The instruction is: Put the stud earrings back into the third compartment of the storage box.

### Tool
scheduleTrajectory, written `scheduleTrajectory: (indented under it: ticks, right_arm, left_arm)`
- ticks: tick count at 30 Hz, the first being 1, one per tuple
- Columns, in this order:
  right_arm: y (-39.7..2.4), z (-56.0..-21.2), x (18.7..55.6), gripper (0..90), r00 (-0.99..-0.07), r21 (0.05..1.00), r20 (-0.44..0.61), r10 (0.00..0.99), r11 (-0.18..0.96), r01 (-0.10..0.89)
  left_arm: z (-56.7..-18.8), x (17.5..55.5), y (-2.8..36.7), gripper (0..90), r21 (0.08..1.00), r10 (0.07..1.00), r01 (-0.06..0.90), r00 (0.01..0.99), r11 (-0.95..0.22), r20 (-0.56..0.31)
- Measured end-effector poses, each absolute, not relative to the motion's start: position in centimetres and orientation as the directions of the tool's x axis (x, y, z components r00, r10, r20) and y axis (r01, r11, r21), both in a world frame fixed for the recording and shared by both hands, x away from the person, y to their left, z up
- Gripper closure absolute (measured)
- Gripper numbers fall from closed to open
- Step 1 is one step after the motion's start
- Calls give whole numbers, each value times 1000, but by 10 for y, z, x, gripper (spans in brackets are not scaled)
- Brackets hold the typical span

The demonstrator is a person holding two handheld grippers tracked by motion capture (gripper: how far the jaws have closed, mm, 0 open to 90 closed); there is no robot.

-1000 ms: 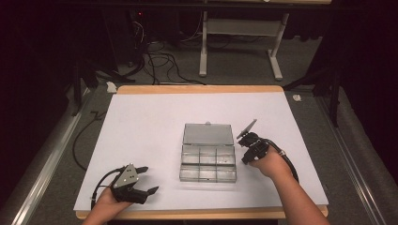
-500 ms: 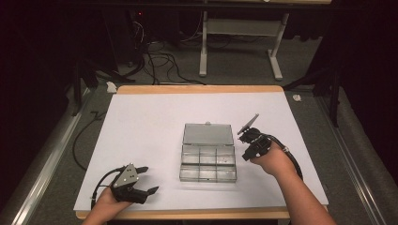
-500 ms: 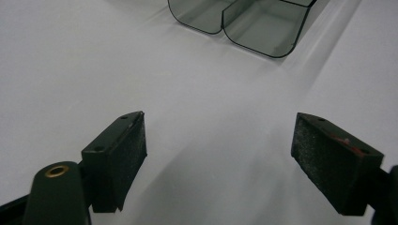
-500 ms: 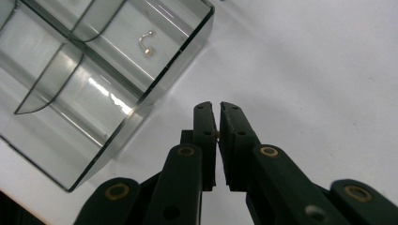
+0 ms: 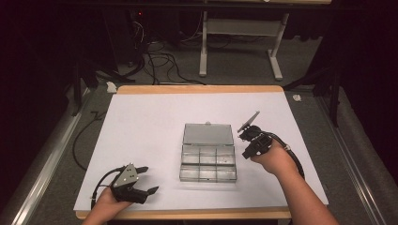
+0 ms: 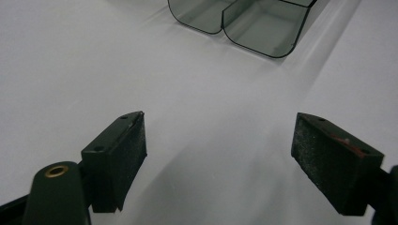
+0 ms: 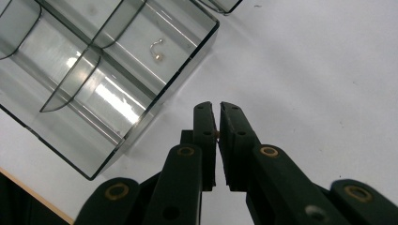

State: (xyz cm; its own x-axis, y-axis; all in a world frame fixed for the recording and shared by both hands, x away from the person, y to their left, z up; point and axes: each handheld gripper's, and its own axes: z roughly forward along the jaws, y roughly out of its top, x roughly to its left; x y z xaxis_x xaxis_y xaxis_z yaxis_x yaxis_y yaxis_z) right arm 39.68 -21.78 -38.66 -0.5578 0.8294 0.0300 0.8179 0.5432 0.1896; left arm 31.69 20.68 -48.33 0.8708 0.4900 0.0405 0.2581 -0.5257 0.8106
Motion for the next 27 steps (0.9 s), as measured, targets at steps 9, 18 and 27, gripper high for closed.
scheduleTrajectory:
  ticks: [9,18,27]
  right_arm:
    - [-206,-385,395,865,-581,195,31,814,565,802]
    - [-189,-375,395,865,-600,208,31,799,582,786]
    - [-170,-380,402,865,-633,204,32,773,615,762]
  left_arm:
    - [-484,318,207,190,810,491,262,871,-525,36]
    - [-483,318,207,190,809,489,268,872,-523,27]
    - [-483,317,207,190,813,486,256,873,-523,38]
